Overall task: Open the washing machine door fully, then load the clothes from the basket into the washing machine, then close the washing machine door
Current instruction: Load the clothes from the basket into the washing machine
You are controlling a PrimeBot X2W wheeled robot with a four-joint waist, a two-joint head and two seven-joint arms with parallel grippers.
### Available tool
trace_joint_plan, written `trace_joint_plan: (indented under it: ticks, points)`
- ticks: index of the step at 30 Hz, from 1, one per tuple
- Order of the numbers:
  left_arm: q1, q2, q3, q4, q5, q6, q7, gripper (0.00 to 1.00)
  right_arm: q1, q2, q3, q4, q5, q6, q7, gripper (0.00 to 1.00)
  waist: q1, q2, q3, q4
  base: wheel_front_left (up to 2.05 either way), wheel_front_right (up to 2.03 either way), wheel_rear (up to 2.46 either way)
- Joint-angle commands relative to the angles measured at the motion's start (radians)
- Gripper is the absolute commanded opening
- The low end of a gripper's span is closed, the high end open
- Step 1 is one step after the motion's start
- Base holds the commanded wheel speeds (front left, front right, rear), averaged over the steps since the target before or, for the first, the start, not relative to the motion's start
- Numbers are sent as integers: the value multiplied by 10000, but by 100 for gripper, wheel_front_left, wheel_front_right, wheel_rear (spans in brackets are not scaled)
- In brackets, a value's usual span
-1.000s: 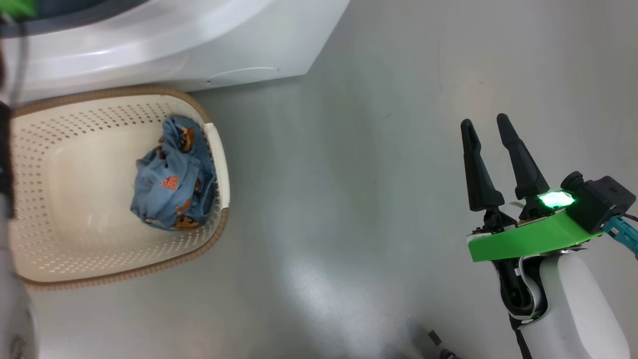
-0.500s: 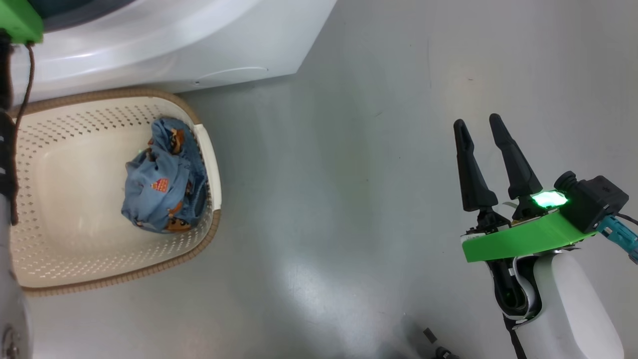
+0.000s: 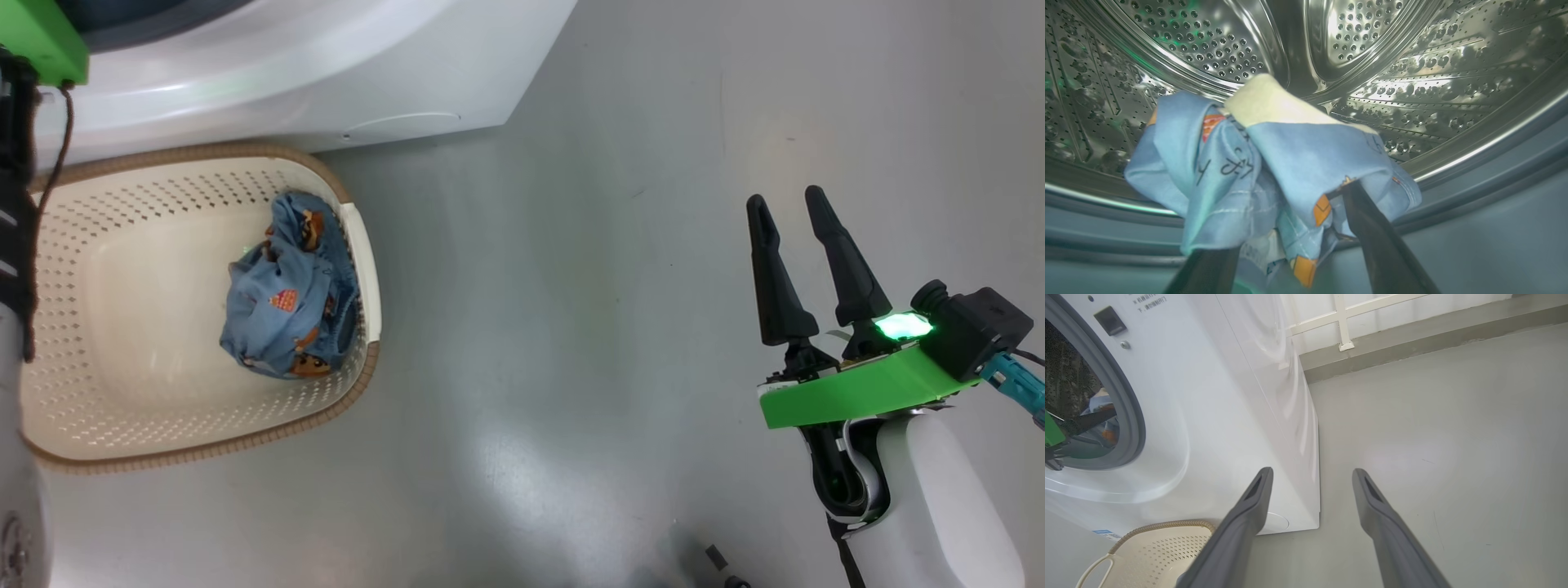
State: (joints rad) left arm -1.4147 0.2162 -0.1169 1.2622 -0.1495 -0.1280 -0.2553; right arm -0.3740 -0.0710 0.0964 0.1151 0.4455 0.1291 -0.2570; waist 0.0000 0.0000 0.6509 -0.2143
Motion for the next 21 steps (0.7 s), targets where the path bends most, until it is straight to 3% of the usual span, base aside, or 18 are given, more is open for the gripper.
trace_joint_plan:
  ticks: [1,9,21]
  points:
    - [-90,339,-2,-135,-102,-17,-47,100,72,-60,173,-194,110,16,-48,100,0,0,-32,34,0,0,0]
    - [342,50,-211,-166,-696,-24,-60,100,139,-108,129,-189,73,16,-48,100,0,0,-194,213,0,0,0]
    - [2269,-12,-604,-1888,-1467,-26,-63,100,403,-347,-40,-139,40,16,-48,100,0,0,-806,584,0,0,0]
